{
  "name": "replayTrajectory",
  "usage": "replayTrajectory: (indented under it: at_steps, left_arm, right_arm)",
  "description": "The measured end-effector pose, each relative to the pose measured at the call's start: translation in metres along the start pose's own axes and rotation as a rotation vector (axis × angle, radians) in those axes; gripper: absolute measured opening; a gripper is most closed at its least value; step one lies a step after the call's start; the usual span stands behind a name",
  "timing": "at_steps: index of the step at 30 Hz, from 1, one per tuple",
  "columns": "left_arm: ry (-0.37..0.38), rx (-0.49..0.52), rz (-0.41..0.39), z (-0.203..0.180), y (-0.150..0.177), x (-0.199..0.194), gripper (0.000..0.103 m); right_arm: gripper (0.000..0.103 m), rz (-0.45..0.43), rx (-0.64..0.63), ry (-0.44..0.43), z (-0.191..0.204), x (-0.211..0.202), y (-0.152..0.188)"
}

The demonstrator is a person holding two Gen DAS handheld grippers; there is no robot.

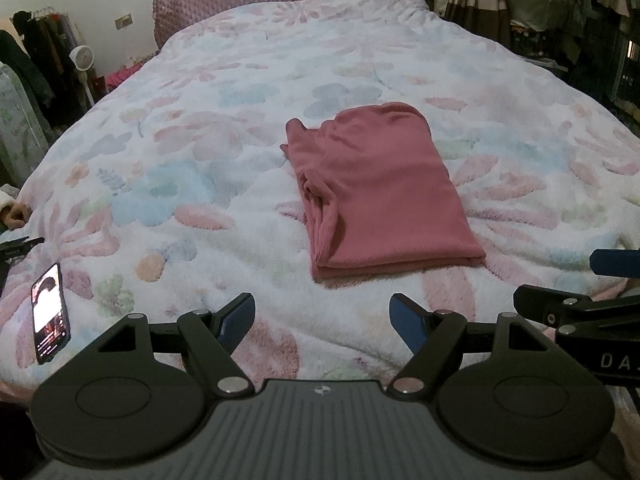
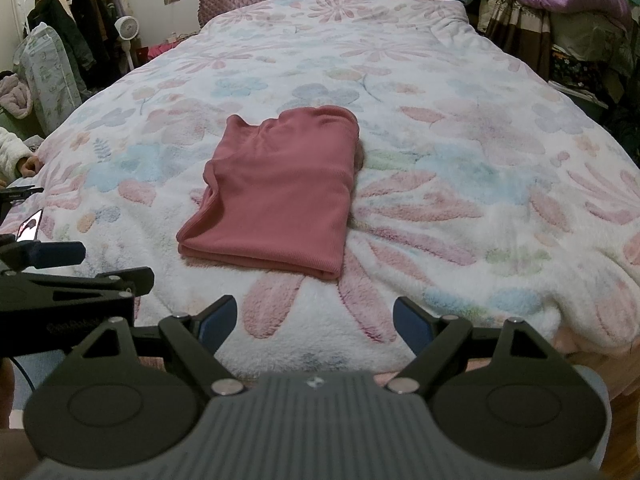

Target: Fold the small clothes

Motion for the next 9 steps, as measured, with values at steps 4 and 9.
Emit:
replayTrajectory:
  at_steps: [4, 9]
  left_arm:
    - [-0.001, -0.001, 0.000, 0.0002, -0.0001, -0.0001, 0.090]
    - [-0.005, -0.008, -0.007, 0.0019, -0.0010, -0.0005, 0.090]
  right_arm:
    - [0.081, 0.002, 0.000, -0.001, 0.0001, 0.0002, 0.0001]
    - [0.081, 0.001, 0.000, 0.000, -0.0003, 0.0000, 0.0001]
Point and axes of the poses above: each gripper's, at about its wrist camera, not at the fingertips, and x roughly the way its jaws point, z to its left, y to its underside, the point moved 6 cm from there along x, roughly the way its jaws point, and after that the axes turned 13 degrees about -y, right-handed, at the moved point
